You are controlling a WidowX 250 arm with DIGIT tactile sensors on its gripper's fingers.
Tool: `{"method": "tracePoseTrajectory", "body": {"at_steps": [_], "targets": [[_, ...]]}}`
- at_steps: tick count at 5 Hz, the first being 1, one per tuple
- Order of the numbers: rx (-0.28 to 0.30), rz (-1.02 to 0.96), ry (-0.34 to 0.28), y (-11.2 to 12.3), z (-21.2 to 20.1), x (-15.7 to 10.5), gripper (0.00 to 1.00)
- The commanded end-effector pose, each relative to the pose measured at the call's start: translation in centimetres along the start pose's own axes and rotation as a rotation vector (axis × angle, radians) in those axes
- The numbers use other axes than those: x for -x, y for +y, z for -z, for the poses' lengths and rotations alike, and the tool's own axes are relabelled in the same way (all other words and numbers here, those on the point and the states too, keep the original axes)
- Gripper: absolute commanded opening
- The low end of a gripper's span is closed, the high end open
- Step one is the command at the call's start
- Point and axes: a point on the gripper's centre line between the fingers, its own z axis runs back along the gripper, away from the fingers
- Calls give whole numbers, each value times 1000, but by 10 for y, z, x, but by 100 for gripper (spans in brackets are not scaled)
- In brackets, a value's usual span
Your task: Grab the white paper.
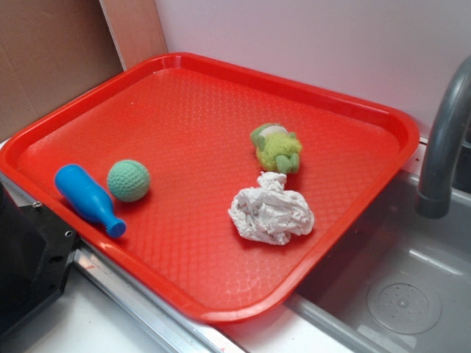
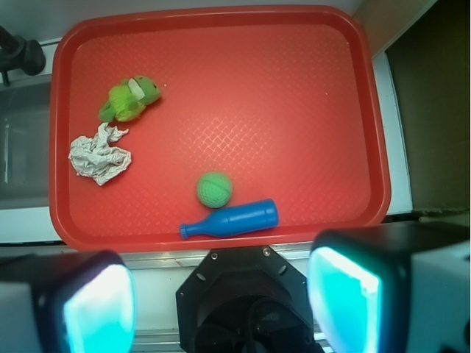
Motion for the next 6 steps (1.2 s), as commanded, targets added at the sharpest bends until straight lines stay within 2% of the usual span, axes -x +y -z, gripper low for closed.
{"method": "tracePoseTrajectory", "body": {"at_steps": [1,2,3,4,5,6], "targets": [[0,0,0,0,0,0,100],[-44,254,138,-49,56,-35,100],[-91,451,149,-99,108,-46,100],[-33,692,67,-132,142,-47,100],[-44,858,-5,-141,165,-42,100],[23,895,-24,-144,181,-41,100]]}}
